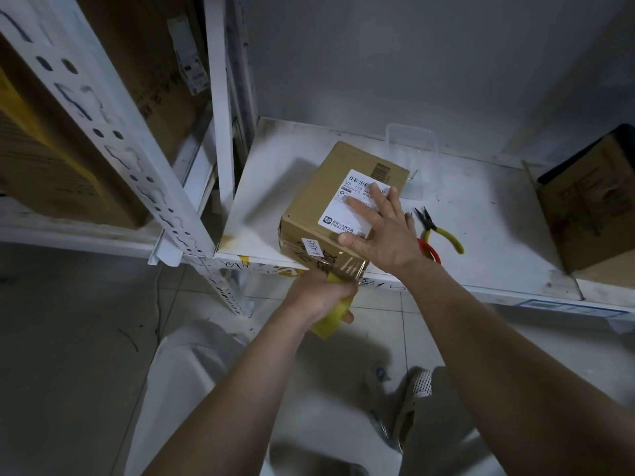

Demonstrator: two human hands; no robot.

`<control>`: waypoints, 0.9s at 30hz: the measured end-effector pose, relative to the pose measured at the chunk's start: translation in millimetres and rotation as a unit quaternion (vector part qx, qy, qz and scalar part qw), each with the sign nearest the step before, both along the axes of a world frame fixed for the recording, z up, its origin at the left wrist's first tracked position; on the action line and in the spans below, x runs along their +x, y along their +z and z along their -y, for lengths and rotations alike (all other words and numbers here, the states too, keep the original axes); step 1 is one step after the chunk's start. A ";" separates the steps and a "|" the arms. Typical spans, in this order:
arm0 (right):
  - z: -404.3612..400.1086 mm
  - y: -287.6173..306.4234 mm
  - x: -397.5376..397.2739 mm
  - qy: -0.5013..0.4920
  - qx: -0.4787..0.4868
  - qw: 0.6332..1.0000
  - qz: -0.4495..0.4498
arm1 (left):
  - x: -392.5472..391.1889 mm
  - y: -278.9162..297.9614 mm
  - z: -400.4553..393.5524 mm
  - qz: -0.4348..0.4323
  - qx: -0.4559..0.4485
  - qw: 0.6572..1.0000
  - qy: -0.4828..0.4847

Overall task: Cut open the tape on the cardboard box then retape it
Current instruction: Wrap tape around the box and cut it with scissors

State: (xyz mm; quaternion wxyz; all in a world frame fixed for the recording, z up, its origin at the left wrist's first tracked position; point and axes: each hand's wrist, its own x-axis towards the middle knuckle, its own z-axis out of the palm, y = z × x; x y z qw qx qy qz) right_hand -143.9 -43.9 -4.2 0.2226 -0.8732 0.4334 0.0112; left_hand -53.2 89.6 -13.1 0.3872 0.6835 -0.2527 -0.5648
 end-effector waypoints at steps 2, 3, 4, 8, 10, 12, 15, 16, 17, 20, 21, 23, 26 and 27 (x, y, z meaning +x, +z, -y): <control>-3.9 -0.2 -0.3 -0.033 -0.032 0.999 0.016 | -1.9 -1.9 0.9 0.010 0.011 1.000 0.006; -8.3 -0.6 -0.6 -0.061 -0.065 0.995 0.034 | -2.8 -4.0 1.2 0.012 0.012 1.000 0.005; -14.2 -1.1 -1.2 -0.088 -0.105 0.989 0.056 | -3.9 -4.4 0.5 0.010 0.015 1.000 0.005; -31.7 -8.1 -9.0 -0.104 -0.130 0.977 0.132 | -6.3 -3.3 -5.5 -0.020 0.011 0.999 0.029; -31.8 -11.6 -16.0 -0.077 -0.109 0.985 0.113 | -7.3 -3.3 -8.7 -0.026 0.004 0.999 0.033; -29.9 -12.8 -18.5 -0.069 -0.109 0.987 0.094 | -7.8 -3.3 -10.4 -0.027 -0.002 0.999 0.026; -28.8 -19.1 -14.4 -0.072 -0.114 0.986 0.098 | -5.8 -3.7 -10.6 -0.051 -0.007 0.998 0.026; -28.6 -22.2 -13.5 -0.069 -0.118 0.985 0.103 | -5.5 -4.1 -10.4 -0.058 -0.007 0.998 0.025; -27.2 -23.9 -12.5 -0.066 -0.125 0.984 0.106 | -5.7 -4.3 -9.2 -0.066 -0.008 0.998 0.025; -16.5 -23.7 -10.6 -0.052 -0.138 0.984 0.103 | -6.4 -3.9 -2.4 -0.092 -0.012 0.996 0.012; -12.1 -23.2 -10.1 -0.047 -0.138 0.984 0.098 | -6.4 -3.5 0.3 -0.098 -0.014 0.995 0.005; -7.7 -24.8 -11.2 -0.039 -0.136 0.986 0.092 | -6.0 -2.2 2.9 -0.116 -0.019 0.993 0.001; -9.5 -32.5 -13.3 -0.032 -0.138 0.984 0.105 | -1.4 -6.6 6.2 -0.110 -0.025 0.994 0.004; -9.9 -34.0 -12.9 -0.031 -0.140 0.984 0.109 | 0.3 -8.2 6.3 -0.097 -0.023 0.995 0.006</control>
